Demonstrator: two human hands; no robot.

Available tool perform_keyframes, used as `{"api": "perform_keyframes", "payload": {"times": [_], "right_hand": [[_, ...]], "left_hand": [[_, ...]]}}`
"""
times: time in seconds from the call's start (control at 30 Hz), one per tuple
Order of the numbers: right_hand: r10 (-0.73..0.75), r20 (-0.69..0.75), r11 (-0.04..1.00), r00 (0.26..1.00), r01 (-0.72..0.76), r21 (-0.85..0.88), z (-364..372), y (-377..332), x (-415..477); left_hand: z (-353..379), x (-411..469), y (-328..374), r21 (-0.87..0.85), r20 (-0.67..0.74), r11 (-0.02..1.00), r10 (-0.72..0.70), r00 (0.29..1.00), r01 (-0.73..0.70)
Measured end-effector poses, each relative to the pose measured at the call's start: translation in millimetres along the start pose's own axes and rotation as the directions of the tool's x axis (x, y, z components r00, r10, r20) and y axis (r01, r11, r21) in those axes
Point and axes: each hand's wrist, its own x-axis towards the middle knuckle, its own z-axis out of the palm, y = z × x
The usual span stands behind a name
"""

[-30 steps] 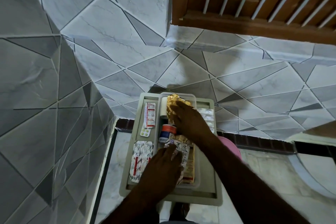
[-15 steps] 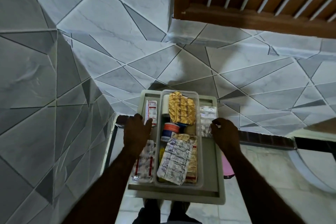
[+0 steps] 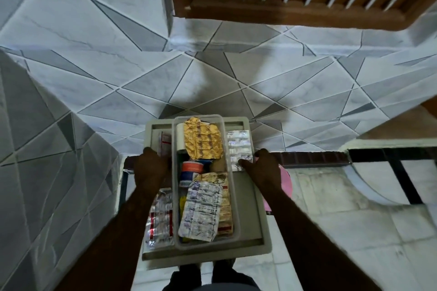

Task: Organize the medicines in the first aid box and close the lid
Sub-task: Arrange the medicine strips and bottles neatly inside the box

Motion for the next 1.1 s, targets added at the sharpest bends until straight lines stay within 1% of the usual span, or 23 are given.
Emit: {"api": "perform_keyframes", "payload": {"times": [0.13, 0.2, 0.3, 0.37, 0.43, 0.47, 0.5, 0.57, 0.67, 0.73, 0.8, 0.87, 0.97, 1.1], "right_hand": [[0.036, -0.023, 0.999, 0.999, -0.035, 0.041, 0, -3, 3], [0.069, -0.017, 0.994, 0.997, -0.067, 0.087, -2, -2, 6], [0.145, 0.079, 0.965, 0.986, -0.159, 0.207, -4, -2, 13], [0.208, 0.144, 0.897, 0.968, -0.247, 0.366, -10, -1, 15], [0.261, 0.211, 0.776, 0.942, -0.335, 0.535, -19, 2, 17], [0.26, 0.246, 0.726, 0.934, -0.357, 0.588, -23, 4, 18], [0.253, 0.271, 0.705, 0.929, -0.369, 0.606, -26, 4, 18], [0.231, 0.271, 0.737, 0.934, -0.35, 0.578, -28, 4, 17], [0.179, 0.205, 0.821, 0.962, -0.261, 0.508, -22, -1, 14], [0.14, 0.14, 0.865, 0.98, -0.19, 0.463, -16, -6, 11], [0.124, 0.117, 0.891, 0.985, -0.163, 0.423, -13, -10, 9], [0.144, 0.136, 0.884, 0.98, -0.189, 0.428, -13, -12, 9], [0.181, 0.162, 0.829, 0.97, -0.239, 0.505, -19, -12, 12], [0.17, 0.133, 0.783, 0.976, -0.216, 0.583, -39, -18, 5]], "left_hand": [[-6, -4, -2, -0.089, 0.036, 0.996, 0.008, 0.999, -0.005], [-10, -7, -3, -0.148, 0.021, 0.989, 0.017, 1.0, -0.014], [-17, -9, -9, -0.231, -0.018, 0.972, 0.027, 0.999, -0.031], [-22, -8, -14, -0.288, -0.023, 0.957, 0.026, 0.999, -0.032], [-26, -7, -21, -0.364, -0.01, 0.931, 0.002, 1.0, -0.006], [-28, -8, -24, -0.402, -0.004, 0.916, -0.007, 1.0, 0.005], [-29, -8, -26, -0.434, 0.003, 0.901, -0.008, 1.0, 0.008], [-31, -11, -28, -0.492, 0.018, 0.871, -0.005, 1.0, 0.014], [-33, -21, -27, -0.589, 0.046, 0.808, -0.004, 0.999, 0.03], [-35, -29, -27, -0.622, 0.058, 0.783, 0.009, 0.998, 0.029], [-37, -36, -27, -0.64, 0.07, 0.768, 0.019, 0.997, 0.03], [-40, -43, -26, -0.664, 0.082, 0.747, 0.024, 0.996, 0.037], [-45, -57, -20, -0.709, 0.116, 0.704, 0.043, 0.992, 0.053], [-47, -79, -15, -0.729, 0.168, 0.68, 0.069, 0.983, 0.076]]}}
